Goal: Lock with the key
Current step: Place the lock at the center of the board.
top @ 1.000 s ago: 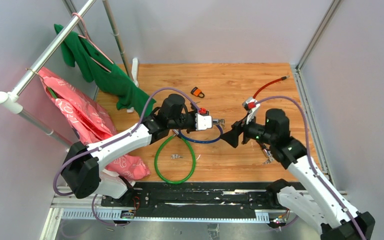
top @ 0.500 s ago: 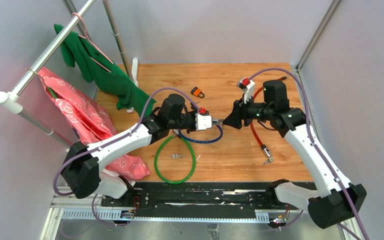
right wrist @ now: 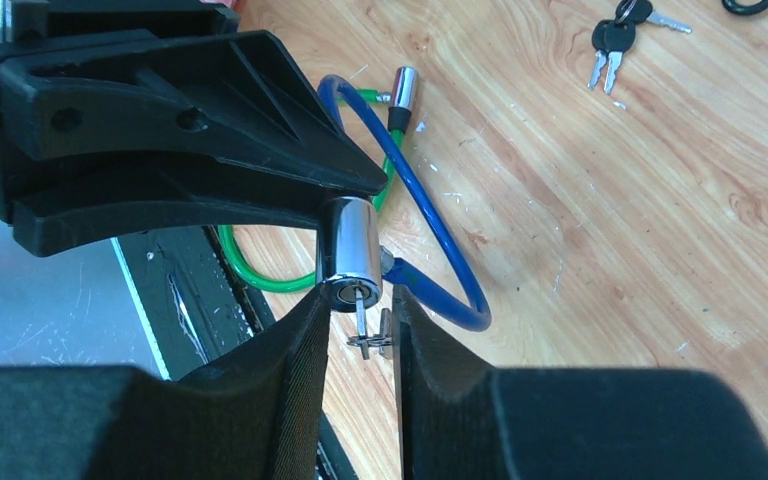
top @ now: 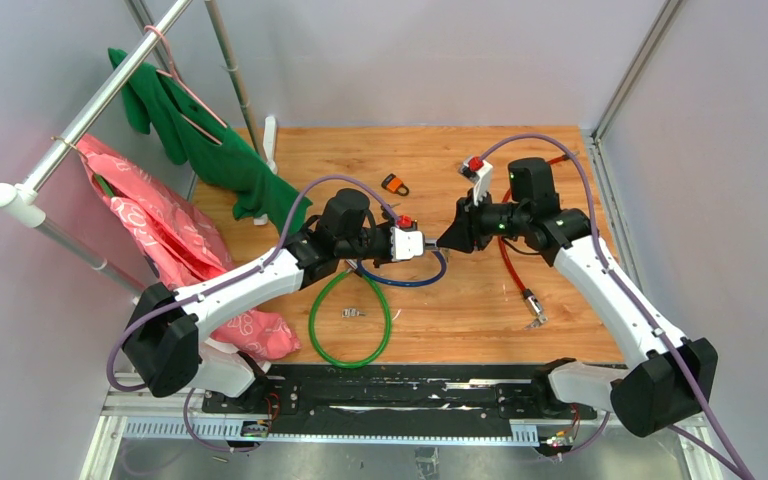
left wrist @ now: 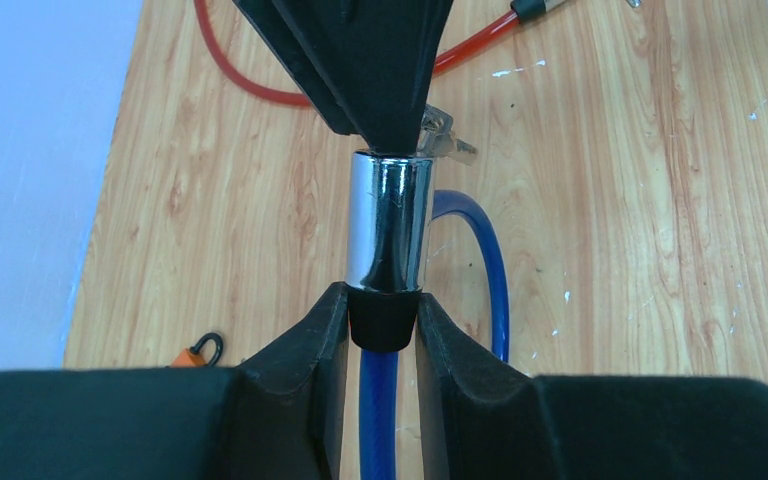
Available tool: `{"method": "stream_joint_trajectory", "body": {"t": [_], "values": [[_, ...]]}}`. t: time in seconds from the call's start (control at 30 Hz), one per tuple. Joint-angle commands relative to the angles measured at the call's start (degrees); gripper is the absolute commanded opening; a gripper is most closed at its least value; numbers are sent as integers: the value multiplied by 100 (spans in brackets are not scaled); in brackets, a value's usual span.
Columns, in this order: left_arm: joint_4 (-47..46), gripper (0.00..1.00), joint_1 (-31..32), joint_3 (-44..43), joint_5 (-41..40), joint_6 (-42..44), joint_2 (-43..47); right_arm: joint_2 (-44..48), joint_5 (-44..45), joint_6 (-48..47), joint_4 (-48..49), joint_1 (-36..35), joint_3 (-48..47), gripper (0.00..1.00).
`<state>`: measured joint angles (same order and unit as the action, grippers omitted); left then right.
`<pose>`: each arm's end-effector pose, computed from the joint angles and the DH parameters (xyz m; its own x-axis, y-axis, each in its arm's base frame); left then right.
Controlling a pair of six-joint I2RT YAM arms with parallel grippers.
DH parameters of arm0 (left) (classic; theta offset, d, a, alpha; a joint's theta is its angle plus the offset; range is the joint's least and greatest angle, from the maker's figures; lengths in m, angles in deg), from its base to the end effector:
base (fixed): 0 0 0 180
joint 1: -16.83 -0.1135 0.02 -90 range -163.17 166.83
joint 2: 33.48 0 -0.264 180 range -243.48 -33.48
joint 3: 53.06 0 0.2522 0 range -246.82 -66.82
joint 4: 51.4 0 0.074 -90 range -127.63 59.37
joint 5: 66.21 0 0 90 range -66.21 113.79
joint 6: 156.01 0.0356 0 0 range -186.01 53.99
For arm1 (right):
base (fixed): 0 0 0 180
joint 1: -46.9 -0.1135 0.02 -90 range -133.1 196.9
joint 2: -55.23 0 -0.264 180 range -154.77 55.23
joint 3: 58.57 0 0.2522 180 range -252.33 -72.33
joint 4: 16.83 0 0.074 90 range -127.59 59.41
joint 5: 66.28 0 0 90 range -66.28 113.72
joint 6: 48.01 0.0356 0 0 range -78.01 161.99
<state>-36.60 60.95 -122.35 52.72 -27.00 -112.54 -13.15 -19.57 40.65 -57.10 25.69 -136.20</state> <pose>0.2135 -0.2310 0.2862 0.3504 0.4276 -0.8333 0.9067 0.0680 0.4162 0.2310 0.1158 0.3480 -0.4613 -0.1973 -0.8650 -0.8222 0.4615 0.3332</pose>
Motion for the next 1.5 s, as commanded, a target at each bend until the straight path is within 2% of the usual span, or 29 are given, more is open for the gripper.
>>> {"method": "stream_joint_trajectory", "body": {"t": [0.0,0.2,0.33,0.4,0.53,0.67,0.73,0.93,1.13,1.3,1.4,1.47], "values": [[239,0,27,163,-27,-33,13,-22,-89,-162,12,-76,102,30],[245,0,27,173,-33,-27,14,32,-54,-296,-227,-76,177,21],[176,0,27,190,-59,-95,29,13,-72,-133,-233,-76,209,0],[-51,0,27,221,-171,-272,72,-20,-6,82,-256,-75,216,0],[-230,0,88,305,-286,-305,125,-141,373,1506,-485,9,302,0],[-250,0,150,388,-339,-277,120,-227,-150,2996,-494,221,637,0],[-266,0,155,406,-344,-305,127,-144,-142,3410,-476,223,787,0],[-271,0,167,468,-330,-256,189,265,-392,5064,641,223,1462,0],[-279,0,191,521,-274,-227,223,235,-536,5324,764,223,1645,0],[-280,0,194,569,-287,-218,269,213,-518,5135,761,223,1600,0],[-280,0,192,578,-289,-219,278,198,-556,5002,754,221,1578,5],[-280,0,194,583,-293,-210,277,250,-525,4640,718,196,1516,3]]}}
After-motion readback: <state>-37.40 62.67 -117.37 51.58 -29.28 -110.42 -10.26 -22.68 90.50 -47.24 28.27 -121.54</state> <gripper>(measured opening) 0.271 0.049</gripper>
